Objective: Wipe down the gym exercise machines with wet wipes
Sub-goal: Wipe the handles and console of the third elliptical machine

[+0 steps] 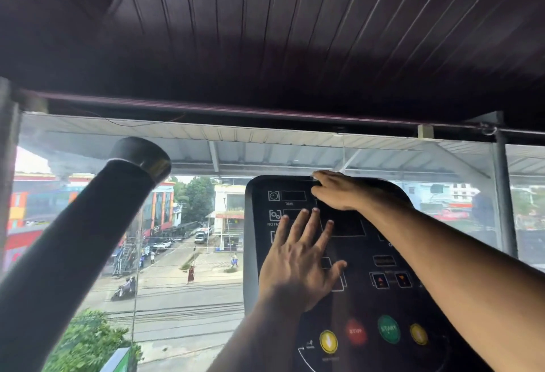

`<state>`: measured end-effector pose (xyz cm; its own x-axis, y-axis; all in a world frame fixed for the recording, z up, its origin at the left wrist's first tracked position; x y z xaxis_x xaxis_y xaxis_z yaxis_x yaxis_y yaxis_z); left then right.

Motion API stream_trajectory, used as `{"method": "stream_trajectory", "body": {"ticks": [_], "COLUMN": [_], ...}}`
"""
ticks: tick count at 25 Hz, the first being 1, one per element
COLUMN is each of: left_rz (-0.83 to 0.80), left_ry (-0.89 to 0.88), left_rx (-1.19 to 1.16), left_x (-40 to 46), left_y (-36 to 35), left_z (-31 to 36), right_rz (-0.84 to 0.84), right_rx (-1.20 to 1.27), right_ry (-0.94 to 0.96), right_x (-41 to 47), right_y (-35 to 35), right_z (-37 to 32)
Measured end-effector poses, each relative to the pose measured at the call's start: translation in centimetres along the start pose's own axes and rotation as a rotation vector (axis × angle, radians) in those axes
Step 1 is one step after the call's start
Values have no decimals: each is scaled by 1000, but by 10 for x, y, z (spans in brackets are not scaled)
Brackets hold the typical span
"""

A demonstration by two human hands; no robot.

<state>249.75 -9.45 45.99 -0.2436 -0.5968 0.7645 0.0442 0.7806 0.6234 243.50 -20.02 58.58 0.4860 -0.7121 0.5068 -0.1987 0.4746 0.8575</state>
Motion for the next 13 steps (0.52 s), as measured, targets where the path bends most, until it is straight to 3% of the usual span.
{"method": "stream_trajectory", "body": {"ticks": [7, 13], "left_rz": [-29, -36], "left_ry": [16, 24], "left_rx": [-17, -7], "left_x": [1, 3], "left_y": [1, -1], "left_z": [-2, -4], "right_rz": [11, 15], "right_rx": [95, -29], "right_ry": [244, 534], "right_x": [28, 7], "right_y": [-2, 7], "right_z": [-86, -131]}}
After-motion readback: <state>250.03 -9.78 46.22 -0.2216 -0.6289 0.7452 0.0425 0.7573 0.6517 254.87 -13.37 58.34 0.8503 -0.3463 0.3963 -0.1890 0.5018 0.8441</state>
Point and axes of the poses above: each hand's wrist, its own x-axis towards the middle knuckle, its own y-axis out of the back of the hand, z = x × y, the point moved 8 cm from there along x, towards the middle knuckle, and after that the axes turned 8 degrees about -x, right-handed, at the moved point
